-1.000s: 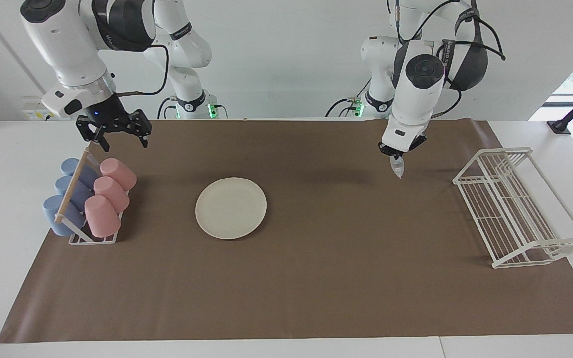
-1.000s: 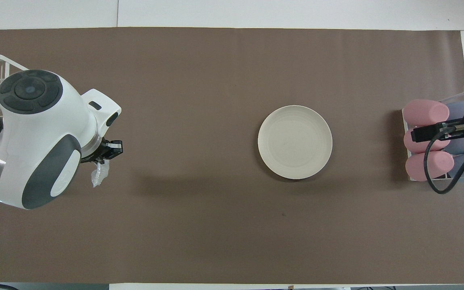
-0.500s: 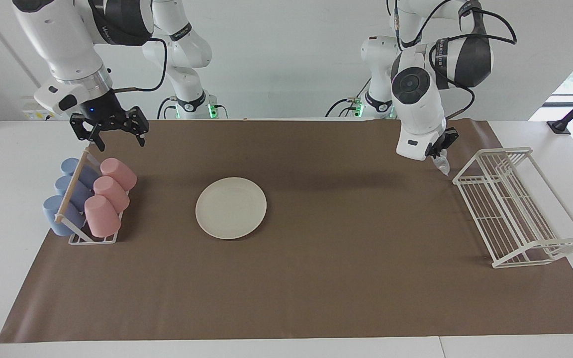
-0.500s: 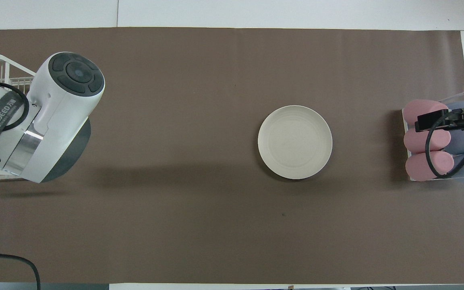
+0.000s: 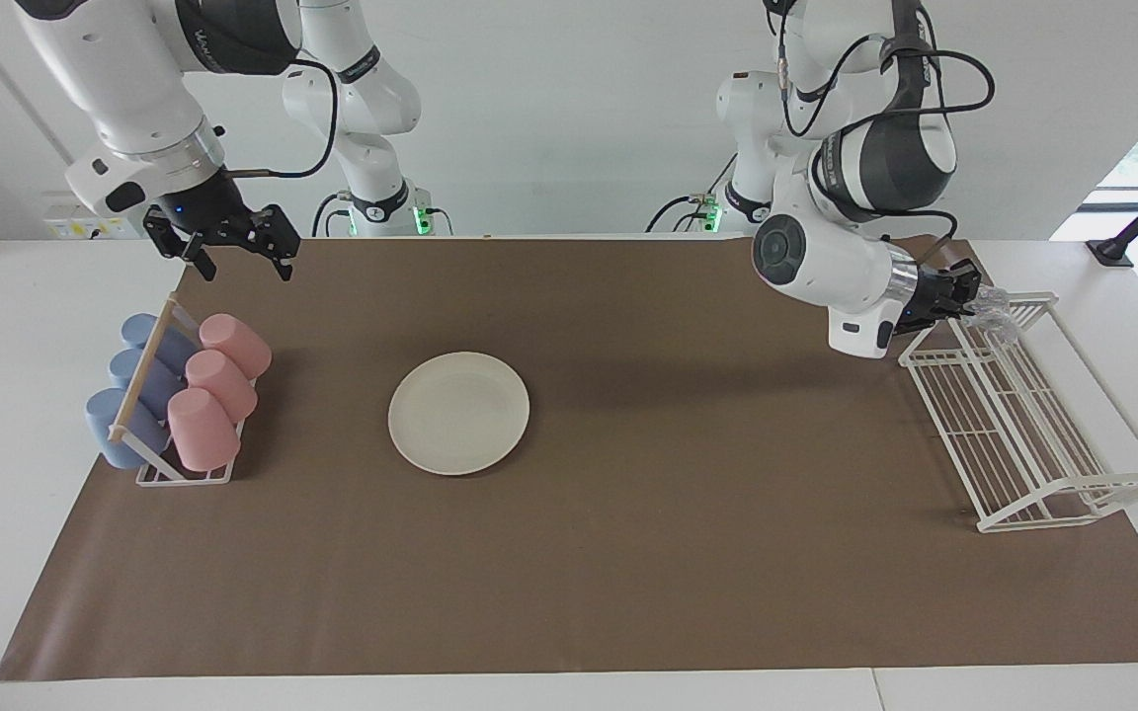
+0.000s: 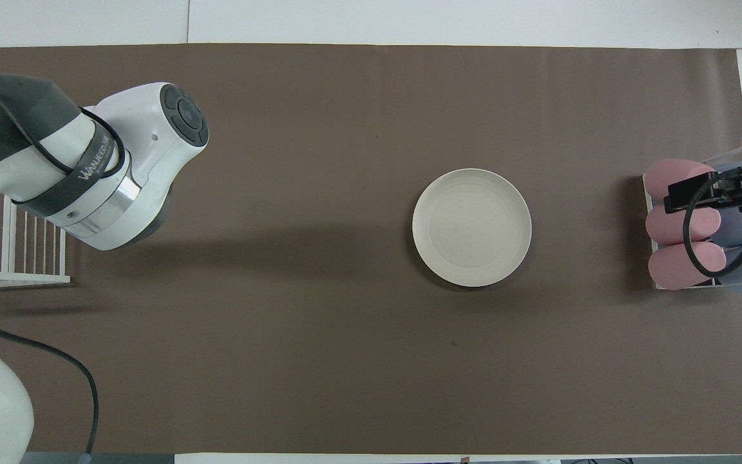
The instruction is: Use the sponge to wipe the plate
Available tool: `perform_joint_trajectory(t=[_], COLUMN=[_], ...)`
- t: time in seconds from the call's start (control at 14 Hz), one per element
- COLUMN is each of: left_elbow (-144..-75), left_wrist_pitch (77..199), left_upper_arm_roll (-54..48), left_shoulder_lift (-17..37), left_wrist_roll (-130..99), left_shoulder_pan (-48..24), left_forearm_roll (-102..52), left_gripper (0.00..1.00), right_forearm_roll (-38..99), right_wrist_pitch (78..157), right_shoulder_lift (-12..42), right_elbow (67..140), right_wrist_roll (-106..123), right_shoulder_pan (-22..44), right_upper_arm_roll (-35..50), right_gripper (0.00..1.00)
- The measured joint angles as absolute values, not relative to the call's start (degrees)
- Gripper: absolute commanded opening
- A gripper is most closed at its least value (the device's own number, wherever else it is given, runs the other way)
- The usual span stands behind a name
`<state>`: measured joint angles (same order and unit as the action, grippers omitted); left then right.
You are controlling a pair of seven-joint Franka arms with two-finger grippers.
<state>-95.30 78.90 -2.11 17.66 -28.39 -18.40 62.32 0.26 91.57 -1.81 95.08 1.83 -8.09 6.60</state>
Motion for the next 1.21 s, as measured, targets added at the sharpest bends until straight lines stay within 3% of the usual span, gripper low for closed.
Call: perform_joint_trajectory(t=[0.36, 1.21], left_elbow=[-87.81, -88.41], left_wrist_pitch=[79.05, 85.04], left_upper_arm_roll=[-1.54, -1.62], left_shoulder_lift=[26.57, 27.32], left_wrist_roll=[-28.91, -34.62], left_shoulder_pan=[-14.95, -11.61], left_forearm_roll=[64.1, 57.88], left_gripper=[0.0, 0.0], right_forearm_roll=[0.19, 0.19], right_wrist_pitch=[92.83, 93.27], right_shoulder_lift=[-1.29, -1.27], right_elbow=[95.09, 95.06], right_wrist_roll=[3.86, 5.09], right_shoulder_pan=[-9.96, -10.61], right_upper_arm_roll=[5.74, 5.94], right_gripper=[1.0, 1.0])
